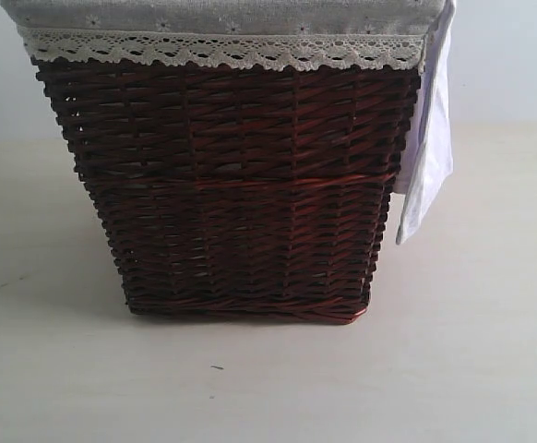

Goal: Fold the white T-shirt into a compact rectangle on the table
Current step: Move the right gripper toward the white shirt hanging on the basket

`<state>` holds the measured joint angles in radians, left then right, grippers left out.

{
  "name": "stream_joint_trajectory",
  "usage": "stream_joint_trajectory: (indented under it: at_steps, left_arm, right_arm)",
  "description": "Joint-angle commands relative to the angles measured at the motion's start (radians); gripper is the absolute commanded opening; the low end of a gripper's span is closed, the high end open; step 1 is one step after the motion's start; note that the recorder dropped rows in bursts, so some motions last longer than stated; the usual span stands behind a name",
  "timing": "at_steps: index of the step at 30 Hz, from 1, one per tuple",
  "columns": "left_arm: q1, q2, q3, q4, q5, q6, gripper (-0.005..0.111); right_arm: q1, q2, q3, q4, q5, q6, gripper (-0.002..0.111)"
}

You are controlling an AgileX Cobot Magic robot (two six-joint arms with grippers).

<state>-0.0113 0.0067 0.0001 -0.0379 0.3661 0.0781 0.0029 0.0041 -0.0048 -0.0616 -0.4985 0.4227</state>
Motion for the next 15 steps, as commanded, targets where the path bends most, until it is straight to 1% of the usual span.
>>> stream_joint_trajectory:
  at_steps: [1, 3, 5, 8, 10, 12, 13, 15]
  left_arm:
    - [0.000, -0.007, 0.000, -0.001, -0.009, -0.002, 0.000]
    - [0.000, -0.007, 0.000, -0.001, -0.009, -0.002, 0.000]
    - [0.000, -0.007, 0.000, -0.001, -0.009, -0.002, 0.000]
    - [0.000, -0.007, 0.000, -0.001, -0.009, -0.002, 0.000]
    - [0.000, -0.007, 0.000, -0.001, -0.009, -0.002, 0.000]
    - [0.000, -0.007, 0.000, -0.001, -0.009, -0.002, 0.000]
    - [0.000, -0.007, 0.000, -0.001, -0.009, -0.002, 0.000]
    - [0.000, -0.007, 0.000, -0.001, -0.009, -0.002, 0.000]
  right_arm:
    - [-0.003, 0.010, -0.062, -0.121, -0.091, 0.092, 0.000]
    - [-0.003, 0.050, -0.140, -0.217, -0.008, 0.150, 0.002]
    - [-0.003, 0.109, -0.219, -0.321, 0.051, 0.213, 0.009]
    - [-0.003, 0.227, -0.340, -0.450, 0.061, 0.336, 0.026]
    - [-0.003, 0.324, -0.418, -0.518, 0.061, 0.395, 0.043]
    - [-0.003, 0.429, -0.485, -0.572, 0.061, 0.426, 0.057]
    - [-0.003, 0.483, -0.520, -0.598, 0.067, 0.439, 0.063]
    - [-0.003, 0.580, -0.581, -0.636, 0.101, 0.439, 0.070]
